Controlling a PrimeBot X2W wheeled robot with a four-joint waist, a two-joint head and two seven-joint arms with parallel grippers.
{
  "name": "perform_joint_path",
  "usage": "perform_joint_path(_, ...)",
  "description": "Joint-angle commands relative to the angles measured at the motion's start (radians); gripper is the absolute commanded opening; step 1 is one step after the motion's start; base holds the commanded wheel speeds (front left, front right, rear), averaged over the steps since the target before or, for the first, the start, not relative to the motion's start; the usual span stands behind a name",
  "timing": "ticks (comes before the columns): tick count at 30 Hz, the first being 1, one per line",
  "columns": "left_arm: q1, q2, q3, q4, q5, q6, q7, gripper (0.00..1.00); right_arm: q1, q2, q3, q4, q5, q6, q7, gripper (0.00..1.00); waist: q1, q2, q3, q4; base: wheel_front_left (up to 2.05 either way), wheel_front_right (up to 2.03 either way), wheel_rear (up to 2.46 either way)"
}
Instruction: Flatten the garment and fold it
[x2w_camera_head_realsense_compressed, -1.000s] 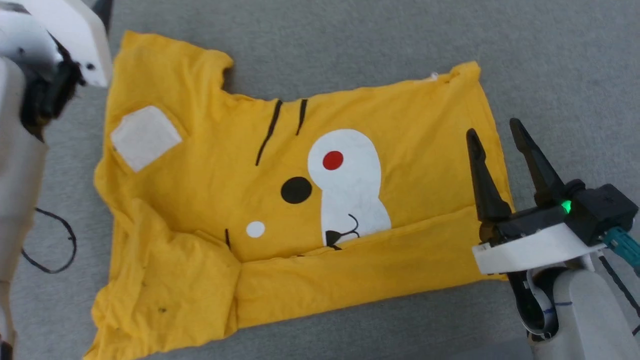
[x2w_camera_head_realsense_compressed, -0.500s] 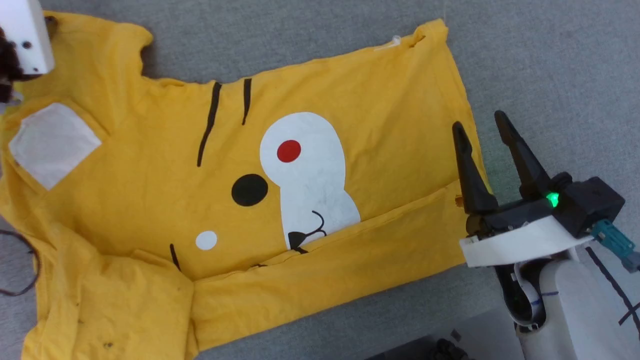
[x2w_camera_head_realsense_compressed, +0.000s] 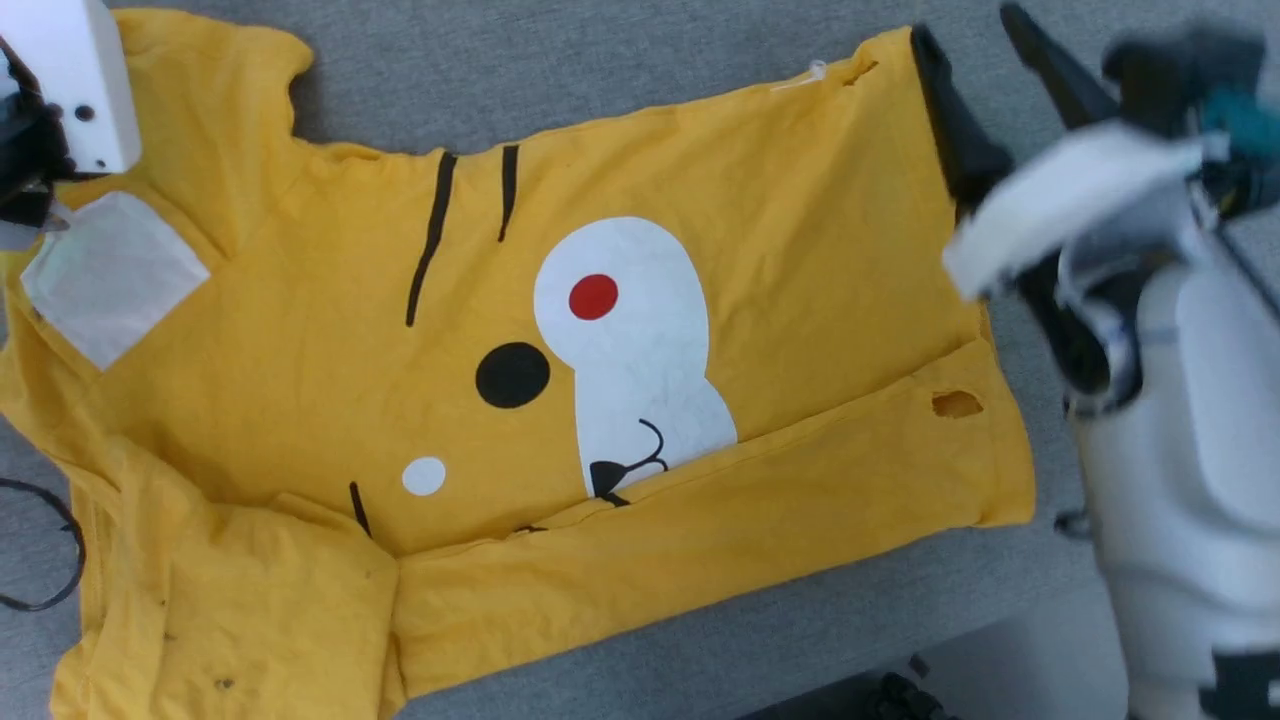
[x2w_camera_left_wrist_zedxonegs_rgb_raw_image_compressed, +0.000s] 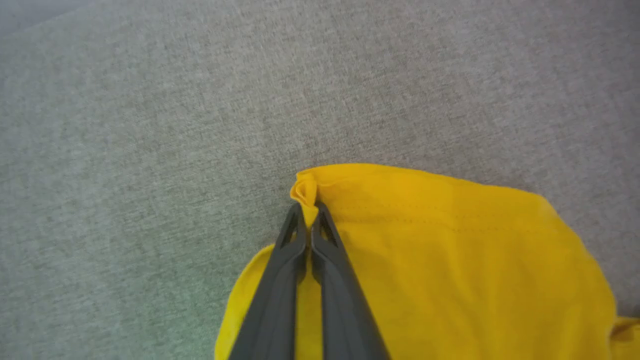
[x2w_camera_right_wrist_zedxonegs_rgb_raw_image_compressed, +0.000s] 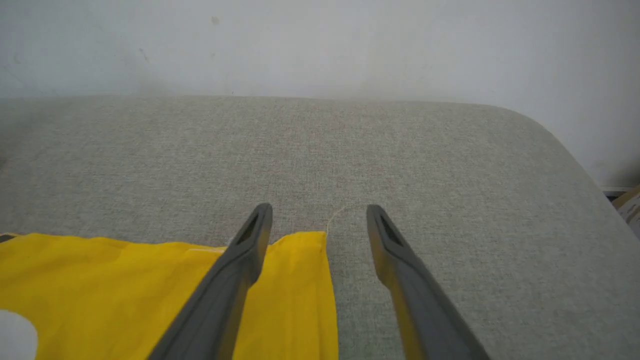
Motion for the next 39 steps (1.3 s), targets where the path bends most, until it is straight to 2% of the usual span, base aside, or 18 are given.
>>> perform_joint_path(1, 0.048, -0.009, -0.021, 0.003, 0.000, 0.003, 0.009, 0.00, -0.063, 0.000, -0.011, 0.047, 0.005, -0.001, 0.066, 1.00, 0.0000, 0.0000, 0.003, 0.007, 0.00, 0.00, 0.00)
perform_joint_path(6, 0.044, -0.025, -0.026, -0.018, -0.005, -0.004, -0.004, 0.00, -0.212, 0.003, -0.034, 0.205, -0.008, -0.001, 0.326, 1.00, 0.0000, 0.0000, 0.012, 0.028, 0.00, 0.00, 0.00)
perform_joint_path(12, 0.032, -0.042, -0.034, -0.025, -0.008, -0.019, -0.022, 0.00, -0.309, 0.008, -0.046, 0.314, -0.012, -0.001, 0.567, 1.00, 0.0000, 0.0000, 0.022, 0.049, 0.00, 0.00, 0.00)
perform_joint_path(13, 0.031, -0.043, -0.036, -0.024, -0.008, -0.021, -0.024, 0.00, -0.317, 0.008, -0.047, 0.327, -0.017, -0.001, 0.609, 0.61, 0.0000, 0.0000, 0.022, 0.051, 0.00, 0.00, 0.00)
perform_joint_path(15, 0.031, -0.046, -0.037, -0.020, -0.009, -0.024, -0.033, 0.00, -0.327, 0.009, -0.046, 0.339, -0.031, -0.001, 0.686, 0.14, 0.0000, 0.0000, 0.021, 0.056, 0.00, 0.00, 0.00)
perform_joint_path(16, 0.032, -0.048, -0.035, -0.019, -0.010, -0.026, -0.043, 0.00, -0.328, 0.009, -0.047, 0.337, -0.036, -0.001, 0.714, 0.00, 0.0000, 0.0000, 0.019, 0.058, 0.00, 0.00, 0.00)
perform_joint_path(19, 0.040, -0.053, -0.031, -0.017, -0.008, -0.041, -0.094, 0.00, -0.320, 0.010, -0.054, 0.310, -0.048, -0.001, 0.755, 0.00, 0.0000, 0.0000, 0.007, 0.065, 0.00, 0.00, 0.00)
perform_joint_path(21, 0.046, -0.058, -0.024, -0.020, 0.001, -0.058, -0.166, 0.00, -0.304, 0.011, -0.050, 0.279, -0.054, -0.001, 0.741, 0.00, 0.0000, 0.0000, -0.006, 0.070, 0.00, 0.00, 0.00)
perform_joint_path(28, 0.128, -0.087, 0.003, -0.025, 0.049, -0.116, -0.530, 0.00, -0.187, -0.031, 0.004, 0.190, -0.045, -0.001, 0.488, 0.00, 0.0000, 0.0000, -0.111, 0.105, 0.00, 0.00, 0.00)
perform_joint_path(32, 0.237, -0.098, 0.027, -0.048, 0.030, -0.140, -0.687, 0.00, -0.092, -0.078, 0.038, 0.160, -0.020, -0.001, 0.347, 0.00, 0.0000, 0.0000, -0.195, 0.132, 0.00, 0.00, 0.00)
perform_joint_path(34, 0.305, -0.094, 0.038, -0.067, 0.018, -0.142, -0.740, 0.00, -0.045, -0.104, 0.058, 0.149, -0.004, -0.001, 0.290, 0.00, 0.0000, 0.0000, -0.237, 0.145, 0.00, 0.00, 0.00)
perform_joint_path(39, 0.498, -0.081, 0.072, -0.147, -0.024, -0.107, -0.813, 0.00, 0.058, -0.154, 0.069, 0.130, 0.025, -0.001, 0.186, 0.00, 0.0000, 0.0000, -0.330, 0.177, 0.00, 0.00, 0.00)
